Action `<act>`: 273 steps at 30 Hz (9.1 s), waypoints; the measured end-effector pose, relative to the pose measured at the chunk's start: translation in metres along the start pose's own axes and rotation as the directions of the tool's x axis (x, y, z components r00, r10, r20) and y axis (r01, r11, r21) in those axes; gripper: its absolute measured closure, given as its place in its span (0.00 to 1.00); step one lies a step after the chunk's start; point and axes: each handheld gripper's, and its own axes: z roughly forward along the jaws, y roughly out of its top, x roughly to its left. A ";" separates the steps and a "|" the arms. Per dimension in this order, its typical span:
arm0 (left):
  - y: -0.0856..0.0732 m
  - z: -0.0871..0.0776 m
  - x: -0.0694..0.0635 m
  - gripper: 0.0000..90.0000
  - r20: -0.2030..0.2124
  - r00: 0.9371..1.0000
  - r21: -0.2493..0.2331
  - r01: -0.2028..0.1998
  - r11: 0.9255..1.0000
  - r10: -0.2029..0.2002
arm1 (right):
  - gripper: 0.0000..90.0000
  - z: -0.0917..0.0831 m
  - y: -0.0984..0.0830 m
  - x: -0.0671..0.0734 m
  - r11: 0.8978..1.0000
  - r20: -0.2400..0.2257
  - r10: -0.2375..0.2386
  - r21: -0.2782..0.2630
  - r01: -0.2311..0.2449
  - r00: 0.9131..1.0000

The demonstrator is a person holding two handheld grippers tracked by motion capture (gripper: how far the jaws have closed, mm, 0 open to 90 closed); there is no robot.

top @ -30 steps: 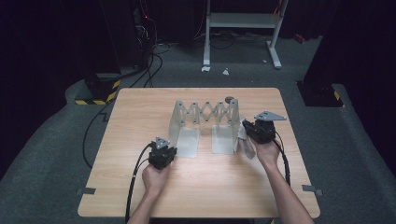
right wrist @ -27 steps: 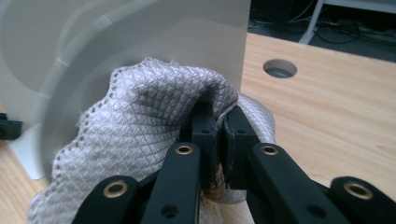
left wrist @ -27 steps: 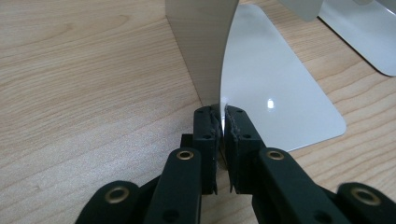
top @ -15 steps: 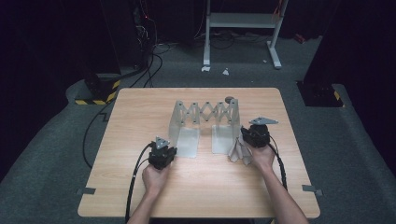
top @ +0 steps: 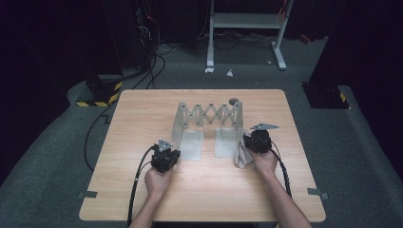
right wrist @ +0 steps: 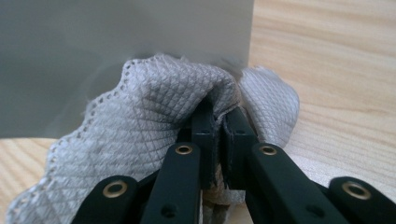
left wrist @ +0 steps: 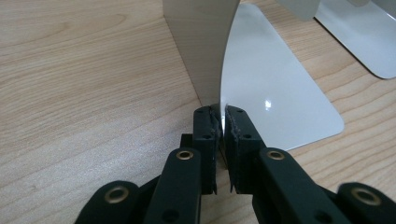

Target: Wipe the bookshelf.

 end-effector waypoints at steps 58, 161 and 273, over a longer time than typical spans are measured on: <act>-0.003 -0.003 -0.004 0.91 0.018 1.000 0.003 -0.012 1.000 0.012 | 0.95 -0.038 0.053 0.004 0.989 0.002 -0.011 -0.150 0.012 1.000; -0.003 -0.002 -0.007 0.89 0.028 0.999 0.004 -0.038 0.999 0.038 | 0.95 0.019 0.013 -0.008 0.999 0.023 0.040 0.015 -0.040 0.999; 0.117 0.014 -0.062 0.66 0.023 1.000 -0.009 0.014 1.000 -0.014 | 0.53 -0.025 -0.048 -0.003 0.999 0.155 -0.044 0.021 0.041 0.987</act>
